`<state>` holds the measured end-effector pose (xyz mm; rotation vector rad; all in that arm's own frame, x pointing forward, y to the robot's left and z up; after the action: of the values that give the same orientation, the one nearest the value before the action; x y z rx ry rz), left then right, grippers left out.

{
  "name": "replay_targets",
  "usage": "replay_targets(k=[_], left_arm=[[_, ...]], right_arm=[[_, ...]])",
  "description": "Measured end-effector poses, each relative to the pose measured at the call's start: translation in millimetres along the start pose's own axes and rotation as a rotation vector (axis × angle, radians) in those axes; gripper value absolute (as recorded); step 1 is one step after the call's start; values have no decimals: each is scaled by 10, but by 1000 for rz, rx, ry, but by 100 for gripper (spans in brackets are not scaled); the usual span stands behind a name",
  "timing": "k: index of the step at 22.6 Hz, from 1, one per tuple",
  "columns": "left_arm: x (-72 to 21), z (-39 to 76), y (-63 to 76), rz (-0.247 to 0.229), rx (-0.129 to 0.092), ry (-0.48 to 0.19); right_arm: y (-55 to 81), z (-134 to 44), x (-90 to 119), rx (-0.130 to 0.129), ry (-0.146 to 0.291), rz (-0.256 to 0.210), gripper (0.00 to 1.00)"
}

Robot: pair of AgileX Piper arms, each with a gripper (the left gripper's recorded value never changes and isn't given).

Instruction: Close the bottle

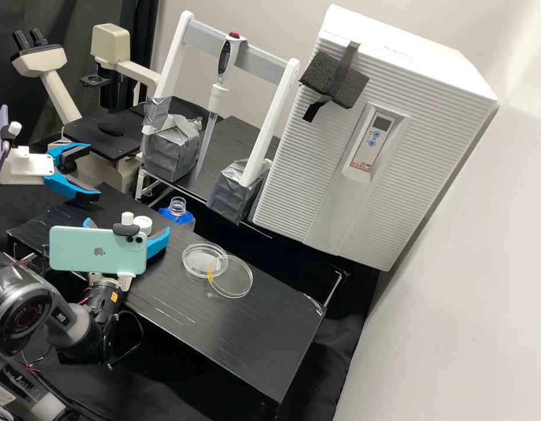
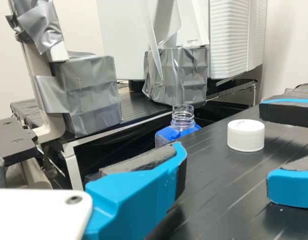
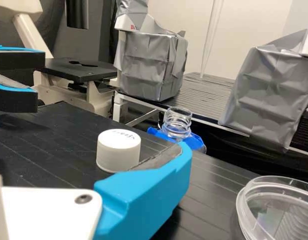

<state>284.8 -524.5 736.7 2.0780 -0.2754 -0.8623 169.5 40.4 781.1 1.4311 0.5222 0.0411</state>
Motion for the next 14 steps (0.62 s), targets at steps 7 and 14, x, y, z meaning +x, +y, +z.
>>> replay_targets(k=[7, 14], left_arm=[[0, 0, 0, 0, 0, 0], [0, 0, 0, 0, 0, 0]], right_arm=[[-15, 4, 7, 5, 0, -10, 0], [-21, 0, 11, 6, 4, -13, 0]])
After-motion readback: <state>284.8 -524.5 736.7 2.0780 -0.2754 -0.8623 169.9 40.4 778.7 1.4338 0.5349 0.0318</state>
